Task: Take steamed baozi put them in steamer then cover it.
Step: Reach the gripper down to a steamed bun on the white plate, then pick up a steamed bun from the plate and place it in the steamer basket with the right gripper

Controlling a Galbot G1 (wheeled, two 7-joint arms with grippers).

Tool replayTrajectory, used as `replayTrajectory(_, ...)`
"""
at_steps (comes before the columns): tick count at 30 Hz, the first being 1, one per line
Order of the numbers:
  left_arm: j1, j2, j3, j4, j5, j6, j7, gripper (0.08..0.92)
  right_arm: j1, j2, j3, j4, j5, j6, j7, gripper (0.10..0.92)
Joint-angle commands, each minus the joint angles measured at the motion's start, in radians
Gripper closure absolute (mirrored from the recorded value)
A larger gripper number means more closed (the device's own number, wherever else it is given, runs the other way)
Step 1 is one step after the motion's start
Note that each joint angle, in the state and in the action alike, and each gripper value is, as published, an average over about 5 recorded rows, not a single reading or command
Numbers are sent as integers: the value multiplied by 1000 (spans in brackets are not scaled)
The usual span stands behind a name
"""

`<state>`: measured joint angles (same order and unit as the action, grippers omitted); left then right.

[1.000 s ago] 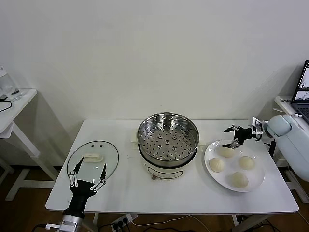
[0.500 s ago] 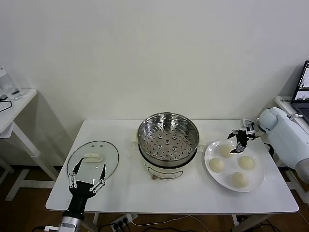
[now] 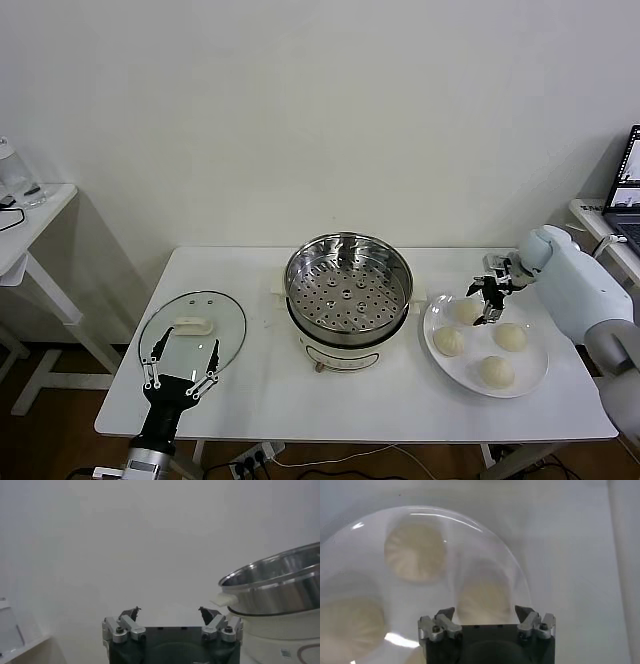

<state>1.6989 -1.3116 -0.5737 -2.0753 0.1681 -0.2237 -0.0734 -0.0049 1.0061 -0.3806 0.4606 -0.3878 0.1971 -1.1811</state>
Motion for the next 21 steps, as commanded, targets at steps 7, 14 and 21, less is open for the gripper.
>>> replayTrajectory(7,4,-7,-1,-11,-1,1,-6,177,4,22,4,-30,-40,15,13,328)
replayTrajectory(14,5,-9,-5,-22,-1,6,-11,177,20,-26,-36,87,16,54,2,370)
replayTrajectory(21,5,-8,-3,-28,-1,5,-13,177,177,-95,-123,300,65,323,-49,362)
